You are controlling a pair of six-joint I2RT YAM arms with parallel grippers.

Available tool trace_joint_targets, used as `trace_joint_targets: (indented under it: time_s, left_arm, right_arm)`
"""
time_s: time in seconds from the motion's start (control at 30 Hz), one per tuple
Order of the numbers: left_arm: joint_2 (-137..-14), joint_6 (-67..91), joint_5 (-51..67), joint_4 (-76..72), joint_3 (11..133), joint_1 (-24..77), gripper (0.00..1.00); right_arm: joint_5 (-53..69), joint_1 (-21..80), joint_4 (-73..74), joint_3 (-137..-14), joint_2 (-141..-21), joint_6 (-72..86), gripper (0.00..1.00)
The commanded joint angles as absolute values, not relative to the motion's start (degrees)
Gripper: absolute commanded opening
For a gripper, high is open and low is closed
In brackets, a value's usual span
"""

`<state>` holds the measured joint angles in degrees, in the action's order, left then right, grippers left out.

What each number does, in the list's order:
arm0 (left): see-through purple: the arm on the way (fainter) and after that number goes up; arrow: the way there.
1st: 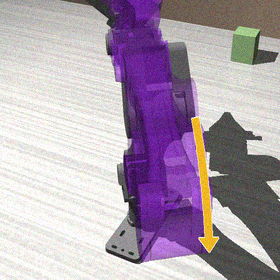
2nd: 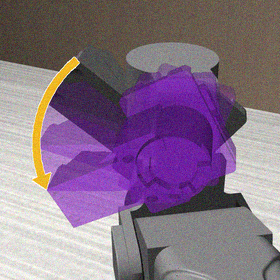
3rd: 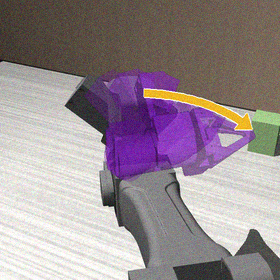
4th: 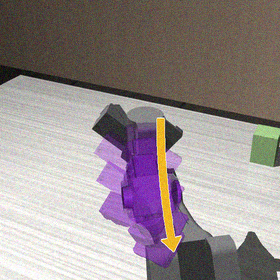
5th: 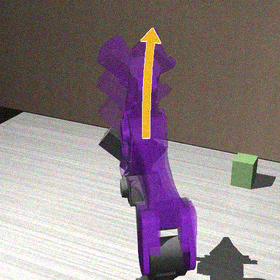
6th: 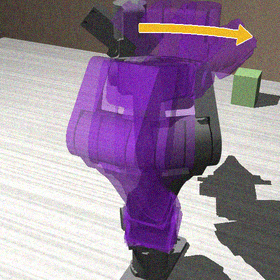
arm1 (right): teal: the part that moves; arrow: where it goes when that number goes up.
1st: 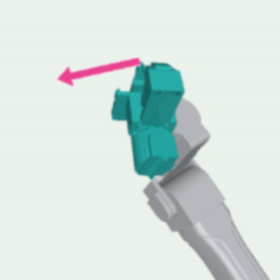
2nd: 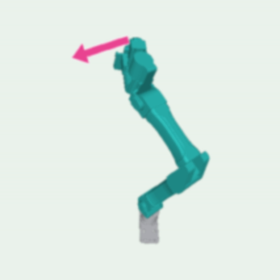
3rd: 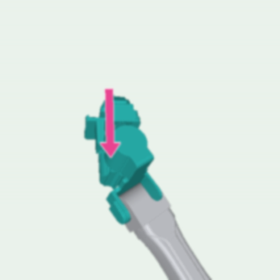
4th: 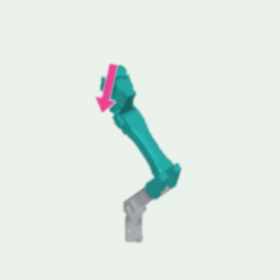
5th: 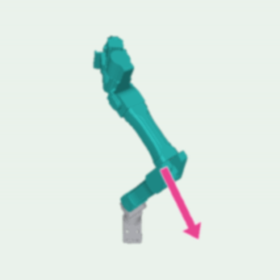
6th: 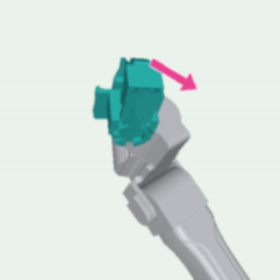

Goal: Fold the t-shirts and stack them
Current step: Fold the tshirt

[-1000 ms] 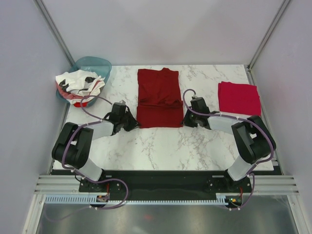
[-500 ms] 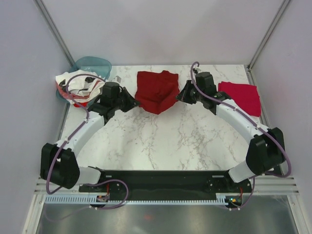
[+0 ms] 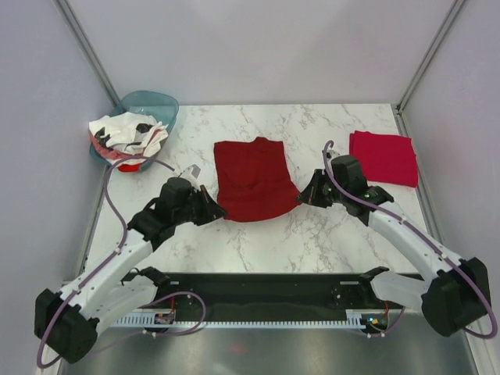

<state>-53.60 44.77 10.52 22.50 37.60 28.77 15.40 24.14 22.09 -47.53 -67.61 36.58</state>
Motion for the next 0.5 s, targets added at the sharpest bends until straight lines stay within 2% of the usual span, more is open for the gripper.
trace_joint_targets:
  time_s: [0.0,0.27,0.47]
  left_arm:
    - [-47.65,47.02,10.02,25.04,36.48,31.63,0.02]
    - [-38.33,47.99,9.58,31.28,37.35,34.89,0.02]
    - [-39.81,47.99,7.56,33.4,39.72,34.89,0.02]
  right_arm:
    - [17.84,24.0,22.14,-45.79,-61.01,35.86,0.0]
    - [19.16,24.08,25.75,-45.88,-52.21,37.0,0.0]
    - [16.61,24.0,26.02,-48.42,-55.27,35.42,0.0]
